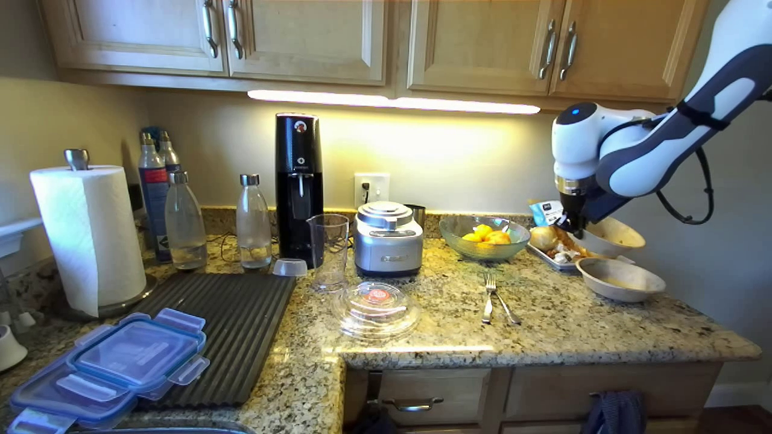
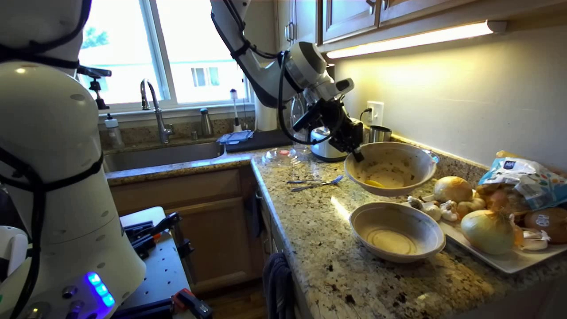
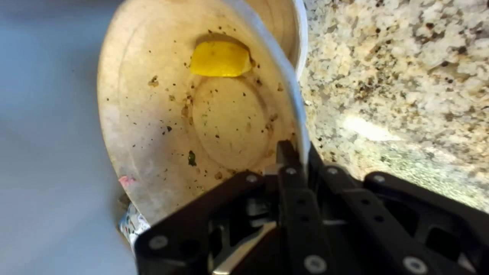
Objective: Pick up the folks from the bowls and put them on the countertop. Separate the bowls and place the top bowl on the countertop.
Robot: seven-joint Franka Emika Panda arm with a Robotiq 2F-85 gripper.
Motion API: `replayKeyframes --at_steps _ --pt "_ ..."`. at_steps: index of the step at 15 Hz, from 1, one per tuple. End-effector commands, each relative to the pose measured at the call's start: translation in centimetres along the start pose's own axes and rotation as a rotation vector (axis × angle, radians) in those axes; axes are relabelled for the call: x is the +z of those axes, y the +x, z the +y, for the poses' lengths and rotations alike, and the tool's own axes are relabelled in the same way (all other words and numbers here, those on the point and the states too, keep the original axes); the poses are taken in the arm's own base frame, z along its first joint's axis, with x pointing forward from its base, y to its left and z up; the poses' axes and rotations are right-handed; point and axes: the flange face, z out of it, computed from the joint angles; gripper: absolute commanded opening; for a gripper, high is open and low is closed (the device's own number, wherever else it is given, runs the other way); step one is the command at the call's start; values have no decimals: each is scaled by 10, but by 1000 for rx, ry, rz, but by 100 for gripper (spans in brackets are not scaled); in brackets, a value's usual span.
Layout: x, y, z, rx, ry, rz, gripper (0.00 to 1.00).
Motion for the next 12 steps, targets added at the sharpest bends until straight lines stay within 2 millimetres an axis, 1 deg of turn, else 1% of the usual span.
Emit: replayKeyframes --at_steps 1,4,7,10,12 --pt "-46 -16 -7 -59 14 39 7" --pt "-70 -21 -34 -92 79 53 7" --pt "-84 -28 -66 -131 136 61 7" --pt "-83 -35 -95 -169 179 37 7" --pt "-78 -38 -109 -184 195 23 7"
